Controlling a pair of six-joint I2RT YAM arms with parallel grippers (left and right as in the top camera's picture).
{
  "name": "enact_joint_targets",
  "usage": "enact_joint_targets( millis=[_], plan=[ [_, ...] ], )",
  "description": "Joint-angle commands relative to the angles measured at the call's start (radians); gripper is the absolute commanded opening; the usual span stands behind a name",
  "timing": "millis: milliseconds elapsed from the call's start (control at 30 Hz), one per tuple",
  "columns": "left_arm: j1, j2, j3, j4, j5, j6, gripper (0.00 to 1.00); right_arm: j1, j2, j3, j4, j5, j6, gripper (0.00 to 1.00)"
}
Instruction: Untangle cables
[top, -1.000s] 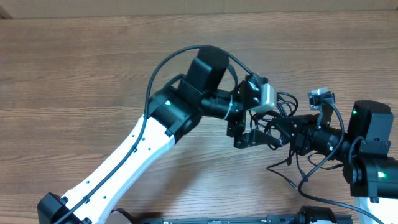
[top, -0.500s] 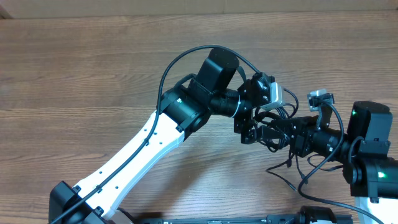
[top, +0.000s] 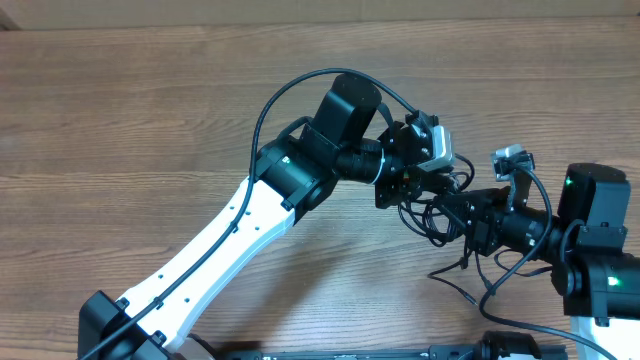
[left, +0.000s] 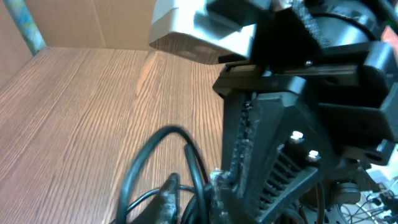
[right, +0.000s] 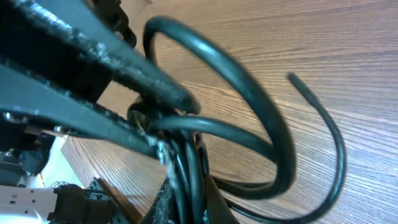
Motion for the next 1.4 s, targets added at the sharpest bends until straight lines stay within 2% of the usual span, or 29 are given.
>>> enact_joint_targets(
  millis=[0, 33, 100, 133, 300, 433, 600, 800, 833, 867, 900, 967, 1033, 1100, 1200, 1367],
  plan=[
    [-0.005, 0.007, 0.013, 0.005, 0.031, -0.013, 0.08, 0.000, -0.005, -0.004, 0.006, -0.021, -0.006, 0.04],
    [-0.005, 0.007, 0.013, 0.008, 0.031, -0.018, 0.04, 0.000, -0.005, -0.004, 0.004, -0.021, -0.005, 0.04],
    [-0.005, 0.007, 0.013, 0.032, 0.032, -0.069, 0.04, 0.000, -0.005, -0.004, 0.001, -0.015, -0.006, 0.04],
    [-0.005, 0.006, 0.013, 0.083, 0.048, -0.154, 0.04, 0.000, -0.005, -0.004, -0.002, -0.002, -0.006, 0.04],
    [-0.005, 0.006, 0.013, 0.304, 0.181, -0.367, 0.04, 0.000, -0.005, -0.004, -0.005, 0.049, -0.006, 0.04],
    [-0.005, 0.006, 0.013, 0.436, 0.191, -0.513, 0.04, 0.000, -0.005, -0.004, -0.006, 0.085, -0.006, 0.04],
    [0.019, 0.006, 0.013, 0.506, 0.186, -0.595, 0.04, 0.000, -0.004, -0.004, -0.006, 0.085, -0.006, 0.04],
    [0.100, 0.007, 0.013, 0.435, 0.117, -0.593, 0.05, 0.000, -0.005, -0.004, -0.026, 0.085, -0.006, 0.04],
    [0.118, 0.007, 0.013, 0.404, 0.078, -0.594, 0.11, 0.000, -0.005, -0.004, -0.030, 0.084, -0.006, 0.04],
    [0.138, 0.007, 0.013, 0.364, 0.029, -0.597, 0.29, 0.000, -0.005, -0.004, -0.032, 0.084, -0.006, 0.04],
    [0.153, 0.007, 0.013, 0.327, -0.009, -0.598, 0.61, 0.000, -0.005, -0.004, -0.034, 0.084, -0.006, 0.04],
    [0.173, 0.007, 0.013, 0.255, -0.060, -0.601, 0.79, 0.000, -0.005, -0.004, -0.035, 0.084, -0.006, 0.04],
    [0.183, 0.007, 0.013, 0.207, -0.080, -0.601, 0.91, 0.000, -0.005, -0.004, -0.035, 0.084, -0.006, 0.04],
    [0.189, 0.007, 0.013, 0.149, -0.082, -0.600, 1.00, 0.000, -0.005, -0.004, -0.034, 0.084, -0.006, 0.04],
    [0.189, 0.007, 0.013, 0.097, -0.045, -0.583, 1.00, 0.000, -0.005, -0.004, -0.034, 0.084, -0.005, 0.04],
    [0.189, 0.007, 0.013, 0.093, 0.290, -0.367, 1.00, 0.000, -0.005, -0.004, -0.034, 0.084, -0.005, 0.04]
  ],
)
